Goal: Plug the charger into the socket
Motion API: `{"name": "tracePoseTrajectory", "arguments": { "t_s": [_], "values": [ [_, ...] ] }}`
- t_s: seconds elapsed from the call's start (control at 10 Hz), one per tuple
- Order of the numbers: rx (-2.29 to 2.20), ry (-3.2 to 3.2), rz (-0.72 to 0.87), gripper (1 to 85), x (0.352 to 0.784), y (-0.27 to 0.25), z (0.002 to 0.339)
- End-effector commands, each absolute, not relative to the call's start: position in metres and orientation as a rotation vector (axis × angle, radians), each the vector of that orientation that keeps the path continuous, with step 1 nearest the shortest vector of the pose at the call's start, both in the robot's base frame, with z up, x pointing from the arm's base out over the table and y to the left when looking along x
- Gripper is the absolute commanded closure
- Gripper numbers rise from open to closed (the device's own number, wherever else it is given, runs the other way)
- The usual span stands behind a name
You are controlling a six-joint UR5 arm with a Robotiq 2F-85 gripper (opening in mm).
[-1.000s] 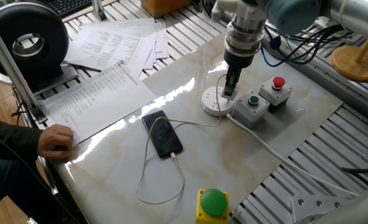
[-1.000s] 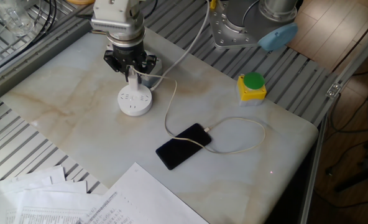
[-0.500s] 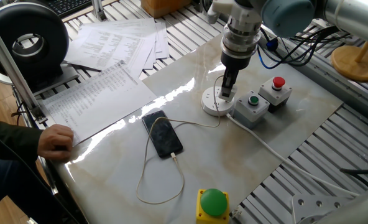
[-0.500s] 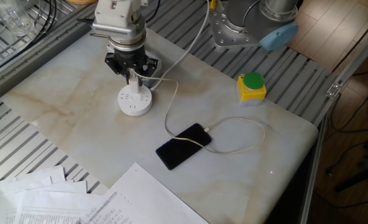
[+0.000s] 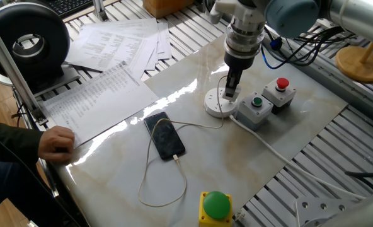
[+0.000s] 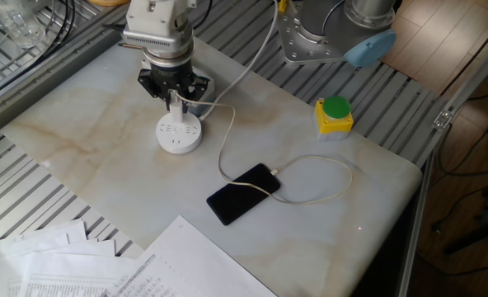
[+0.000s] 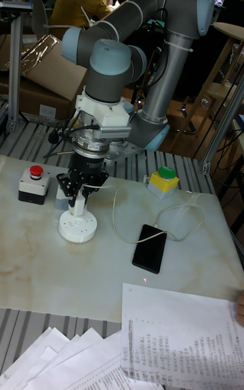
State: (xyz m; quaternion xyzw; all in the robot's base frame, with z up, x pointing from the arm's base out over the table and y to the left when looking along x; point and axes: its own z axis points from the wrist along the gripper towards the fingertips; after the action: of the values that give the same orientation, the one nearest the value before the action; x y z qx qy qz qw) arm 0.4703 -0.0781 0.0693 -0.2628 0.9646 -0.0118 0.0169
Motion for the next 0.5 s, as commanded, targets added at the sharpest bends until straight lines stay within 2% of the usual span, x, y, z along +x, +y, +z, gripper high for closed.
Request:
{"name": "tracePoseTrajectory", "arguments": {
  "t_s": [0.0,0.4],
  "values": [
    [-0.803,2.984,-0.007,84.7,0.4732,-0.0749,0.0657],
    [-0.812,2.999,-0.022,84.7,0.4681,-0.0768,0.075]
  ]
}}
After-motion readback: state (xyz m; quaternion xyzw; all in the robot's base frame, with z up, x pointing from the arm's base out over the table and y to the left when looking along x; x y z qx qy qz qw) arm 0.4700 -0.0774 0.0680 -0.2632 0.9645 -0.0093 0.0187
